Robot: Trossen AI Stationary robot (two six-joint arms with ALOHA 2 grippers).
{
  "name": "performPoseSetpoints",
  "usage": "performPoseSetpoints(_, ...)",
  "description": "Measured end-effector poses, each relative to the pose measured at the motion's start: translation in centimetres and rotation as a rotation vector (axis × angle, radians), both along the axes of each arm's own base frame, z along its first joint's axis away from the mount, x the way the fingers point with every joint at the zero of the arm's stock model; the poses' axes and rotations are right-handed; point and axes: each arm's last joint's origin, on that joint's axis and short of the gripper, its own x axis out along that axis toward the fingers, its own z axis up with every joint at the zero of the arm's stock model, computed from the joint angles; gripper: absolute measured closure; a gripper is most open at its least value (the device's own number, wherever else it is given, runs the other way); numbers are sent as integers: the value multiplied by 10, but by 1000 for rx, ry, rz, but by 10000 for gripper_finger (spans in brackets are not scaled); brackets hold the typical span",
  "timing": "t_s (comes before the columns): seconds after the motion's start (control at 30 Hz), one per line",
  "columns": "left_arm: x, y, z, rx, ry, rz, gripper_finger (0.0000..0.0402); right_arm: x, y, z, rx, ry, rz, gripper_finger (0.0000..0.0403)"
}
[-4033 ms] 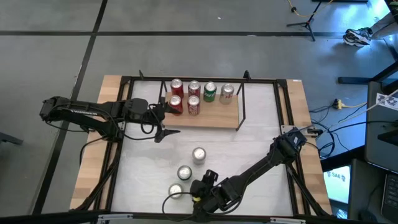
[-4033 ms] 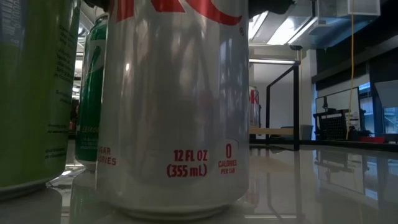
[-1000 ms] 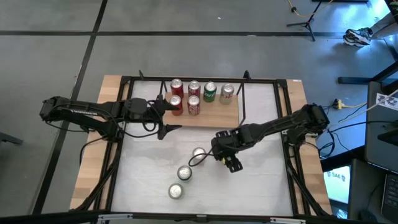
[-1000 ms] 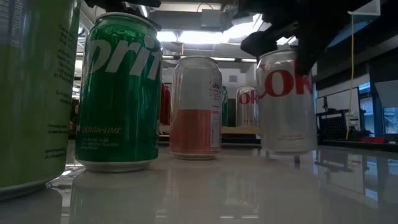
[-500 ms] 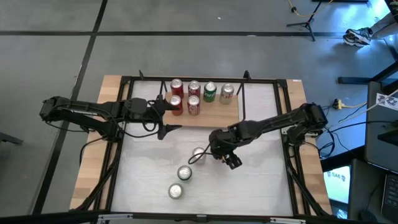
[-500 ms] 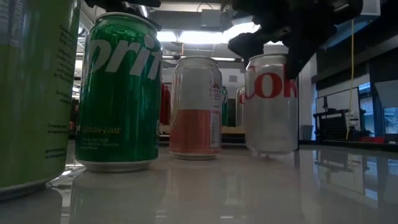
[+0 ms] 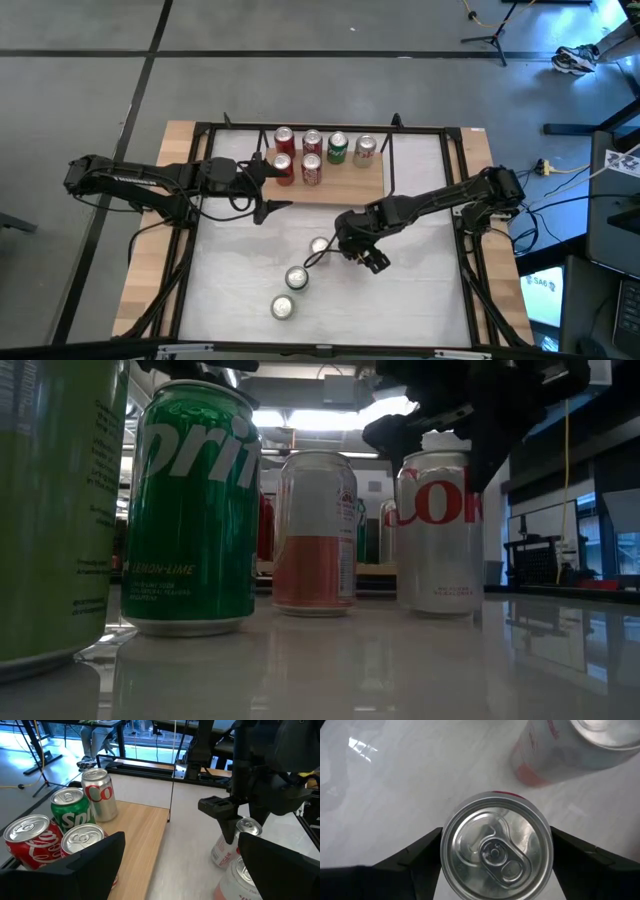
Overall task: Place canned beverage on shelf
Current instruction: Put the silver soda can on the shelf aligned with the other silver soda can
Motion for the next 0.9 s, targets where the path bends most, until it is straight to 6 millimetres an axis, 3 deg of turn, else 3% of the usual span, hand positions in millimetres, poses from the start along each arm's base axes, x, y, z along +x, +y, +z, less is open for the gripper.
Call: performPoseSetpoints(0.9, 0, 0, 0, 0, 0, 0, 23, 1, -1, 0, -60, -23, 12, 95)
